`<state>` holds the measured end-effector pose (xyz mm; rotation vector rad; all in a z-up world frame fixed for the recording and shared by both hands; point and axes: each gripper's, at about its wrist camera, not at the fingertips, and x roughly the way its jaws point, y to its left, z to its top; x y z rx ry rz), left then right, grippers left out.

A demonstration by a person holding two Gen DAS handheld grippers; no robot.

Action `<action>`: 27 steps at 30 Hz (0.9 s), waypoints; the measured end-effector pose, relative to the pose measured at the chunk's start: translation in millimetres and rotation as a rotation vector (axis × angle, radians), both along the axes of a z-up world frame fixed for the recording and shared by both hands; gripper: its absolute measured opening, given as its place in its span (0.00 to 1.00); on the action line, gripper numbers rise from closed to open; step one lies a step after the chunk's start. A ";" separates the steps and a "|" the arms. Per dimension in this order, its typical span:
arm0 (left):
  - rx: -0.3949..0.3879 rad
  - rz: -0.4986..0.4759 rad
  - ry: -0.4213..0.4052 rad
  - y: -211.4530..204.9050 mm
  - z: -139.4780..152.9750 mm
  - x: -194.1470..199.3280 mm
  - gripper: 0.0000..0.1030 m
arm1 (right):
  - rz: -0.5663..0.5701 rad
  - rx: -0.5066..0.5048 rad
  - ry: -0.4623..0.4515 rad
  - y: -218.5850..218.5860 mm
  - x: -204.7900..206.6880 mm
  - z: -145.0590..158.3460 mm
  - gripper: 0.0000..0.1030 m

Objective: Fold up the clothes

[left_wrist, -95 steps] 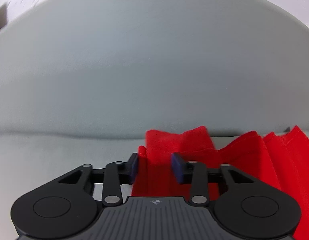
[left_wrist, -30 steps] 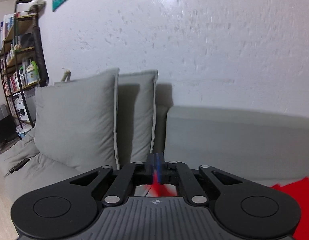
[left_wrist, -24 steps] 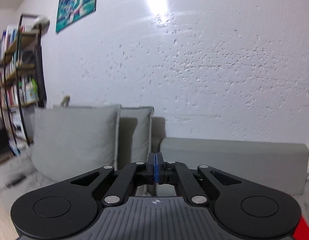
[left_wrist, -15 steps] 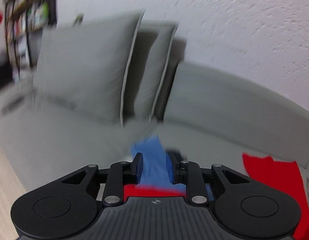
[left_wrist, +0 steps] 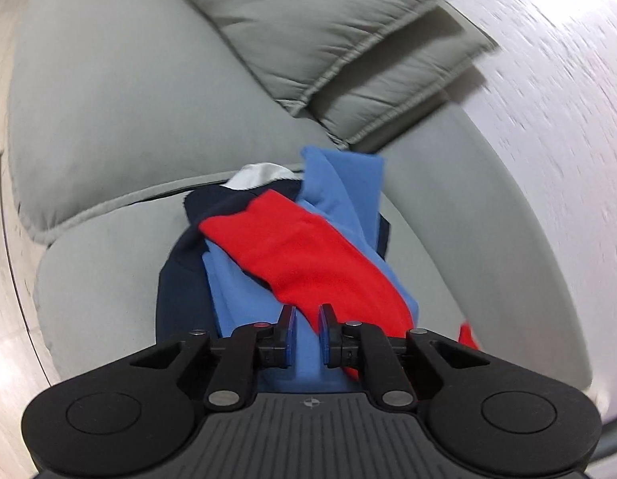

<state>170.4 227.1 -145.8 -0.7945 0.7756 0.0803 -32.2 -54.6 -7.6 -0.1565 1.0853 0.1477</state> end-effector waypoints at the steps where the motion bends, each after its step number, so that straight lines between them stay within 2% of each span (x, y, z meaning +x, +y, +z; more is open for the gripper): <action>1: -0.012 0.017 0.009 2.7 -3.1 2.6 0.09 | -0.003 0.004 0.002 0.7 0.9 -0.8 0.51; 6: -0.120 0.107 0.063 14.3 -20.7 2.5 0.11 | 0.017 -0.004 0.012 5.4 5.4 -4.9 0.51; 9: -0.178 0.149 0.044 18.8 -27.5 1.4 0.23 | 0.023 -0.008 0.004 6.5 5.8 -3.7 0.53; 11: -0.243 0.200 0.020 23.6 -32.1 1.8 0.35 | 0.021 -0.006 0.003 6.0 6.5 -4.1 0.53; 12: -0.270 0.222 0.007 25.6 -33.9 2.7 0.37 | 0.017 -0.005 0.008 5.8 6.9 -4.4 0.53; 15: -0.280 0.225 0.012 26.7 -39.2 12.5 0.32 | 0.015 -0.010 0.019 5.5 7.2 -4.7 0.53; 16: -0.281 0.224 0.012 26.9 -40.0 14.8 0.25 | 0.015 -0.012 0.018 5.6 7.2 -5.1 0.53; 17: -0.278 0.221 0.013 27.2 -40.9 17.7 0.09 | 0.015 -0.013 0.018 5.6 7.3 -5.4 0.52; 18: -0.265 0.217 0.014 28.0 -41.2 21.0 0.02 | 0.013 -0.013 0.018 4.9 7.4 -5.7 0.52; 22: -0.135 0.195 -0.022 26.1 -23.6 23.5 0.00 | 0.019 -0.056 0.016 5.0 5.0 -6.2 0.51; 24: -0.064 0.164 -0.047 23.3 -6.7 23.0 0.00 | 0.068 -0.091 0.021 9.2 0.2 -6.2 0.51; 27: -0.026 0.138 -0.074 21.2 12.9 21.2 0.00 | 0.167 -0.141 0.019 18.5 -9.1 -8.6 0.52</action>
